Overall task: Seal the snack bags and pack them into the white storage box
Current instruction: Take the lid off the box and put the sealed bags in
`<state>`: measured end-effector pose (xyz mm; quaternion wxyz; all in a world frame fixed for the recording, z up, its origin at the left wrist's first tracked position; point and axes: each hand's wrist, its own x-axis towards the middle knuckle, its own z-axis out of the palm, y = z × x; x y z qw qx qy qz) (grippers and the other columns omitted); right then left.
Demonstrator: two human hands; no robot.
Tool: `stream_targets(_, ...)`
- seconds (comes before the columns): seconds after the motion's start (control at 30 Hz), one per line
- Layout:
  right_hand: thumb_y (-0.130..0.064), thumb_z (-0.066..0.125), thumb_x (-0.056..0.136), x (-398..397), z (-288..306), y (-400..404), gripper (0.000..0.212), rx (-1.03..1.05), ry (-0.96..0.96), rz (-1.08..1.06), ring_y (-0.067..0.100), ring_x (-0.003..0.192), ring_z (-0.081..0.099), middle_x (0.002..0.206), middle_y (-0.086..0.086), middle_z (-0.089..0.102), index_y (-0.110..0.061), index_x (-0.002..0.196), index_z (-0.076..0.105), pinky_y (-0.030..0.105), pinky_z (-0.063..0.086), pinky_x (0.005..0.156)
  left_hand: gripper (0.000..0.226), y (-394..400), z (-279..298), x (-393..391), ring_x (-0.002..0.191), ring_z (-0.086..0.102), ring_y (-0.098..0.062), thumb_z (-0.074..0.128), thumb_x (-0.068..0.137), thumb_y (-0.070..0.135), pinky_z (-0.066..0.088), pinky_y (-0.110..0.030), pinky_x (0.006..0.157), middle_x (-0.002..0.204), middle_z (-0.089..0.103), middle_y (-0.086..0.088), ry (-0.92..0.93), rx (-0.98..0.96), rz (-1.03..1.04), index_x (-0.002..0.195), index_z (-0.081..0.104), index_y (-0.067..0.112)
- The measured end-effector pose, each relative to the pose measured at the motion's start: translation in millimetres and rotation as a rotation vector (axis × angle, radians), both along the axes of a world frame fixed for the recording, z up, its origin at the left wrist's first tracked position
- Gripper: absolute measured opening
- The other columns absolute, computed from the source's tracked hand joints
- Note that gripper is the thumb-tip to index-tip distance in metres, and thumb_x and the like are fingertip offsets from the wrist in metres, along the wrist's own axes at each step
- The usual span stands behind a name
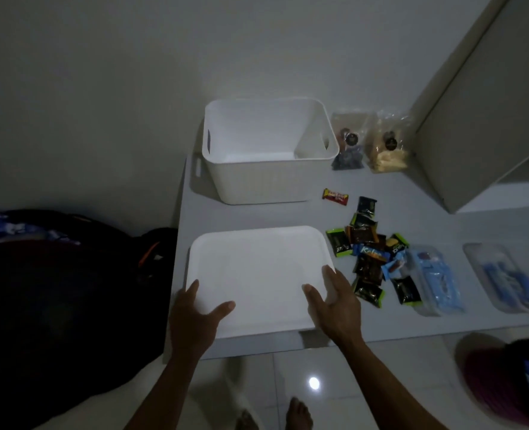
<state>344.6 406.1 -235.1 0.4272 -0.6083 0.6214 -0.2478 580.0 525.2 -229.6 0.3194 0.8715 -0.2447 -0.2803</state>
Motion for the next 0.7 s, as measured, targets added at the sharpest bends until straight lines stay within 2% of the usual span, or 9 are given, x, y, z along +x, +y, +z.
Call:
stream_targets(0.1,-0.046,0.073,0.083,2,-30,-8,0.074,-0.002,0.055,-0.001,0.018,0.141,0.037,0.154,0.003,0.04,-0.019,0.146,0.045,0.036,0.029,0.116,0.101,-9,-32,4,0.14,0.033,-0.029,0.079,0.063,0.061,0.029,-0.046,0.115,0.153,0.038,-0.008,-0.06,0.078,-0.028,0.147,0.038,0.024)
stream_targets(0.2,-0.05,0.069,0.084,3,-51,-11,0.073,-0.06,0.174,0.013,0.023,0.141,0.037,0.152,0.008,0.042,-0.017,0.145,0.046,0.047,0.029,0.116,0.101,-14,-51,4,0.139,0.03,-0.032,0.075,0.064,0.066,0.028,-0.048,0.113,0.152,0.038,-0.008,-0.208,0.119,-0.054,0.148,0.037,0.024)
stream_targets(0.3,-0.053,0.065,0.087,1,-64,-10,0.072,-0.107,0.264,0.049,0.025,0.144,0.031,0.152,0.011,0.041,-0.016,0.146,0.045,0.05,0.025,0.115,0.1,-15,-56,-1,0.14,0.027,-0.032,0.073,0.067,0.066,0.027,-0.049,0.113,0.153,0.035,-0.009,-0.268,0.132,-0.068,0.15,0.034,0.024)
stream_targets(0.43,-0.062,0.05,0.083,2,-68,-8,0.078,-0.143,0.329,0.081,0.026,0.144,0.031,0.151,0.012,0.042,-0.015,0.145,0.044,0.052,0.028,0.111,0.097,-10,-62,-6,0.143,0.022,-0.032,0.069,0.072,0.065,0.022,-0.048,0.115,0.157,0.029,-0.01,-0.324,0.162,-0.101,0.151,0.032,0.022)
stream_targets(0.53,-0.066,0.04,0.085,1,-66,-9,0.078,-0.143,0.422,0.141,0.024,0.148,0.021,0.156,0.01,0.034,-0.018,0.146,0.04,0.053,0.025,0.112,0.095,-12,-61,-10,0.145,0.018,-0.031,0.065,0.075,0.066,0.02,-0.048,0.116,0.158,0.024,-0.01,-0.34,0.173,-0.11,0.151,0.03,0.022)
stream_targets(0.7,-0.067,0.039,0.087,-3,-54,-7,0.077,-0.094,0.443,0.21,0.024,0.15,0.012,0.162,0.009,0.021,-0.025,0.151,0.032,0.052,0.019,0.115,0.092,-9,-47,-12,0.146,0.013,-0.032,0.062,0.077,0.067,0.02,-0.05,0.116,0.16,0.018,-0.01,-0.301,0.22,-0.159,0.151,0.027,0.027)
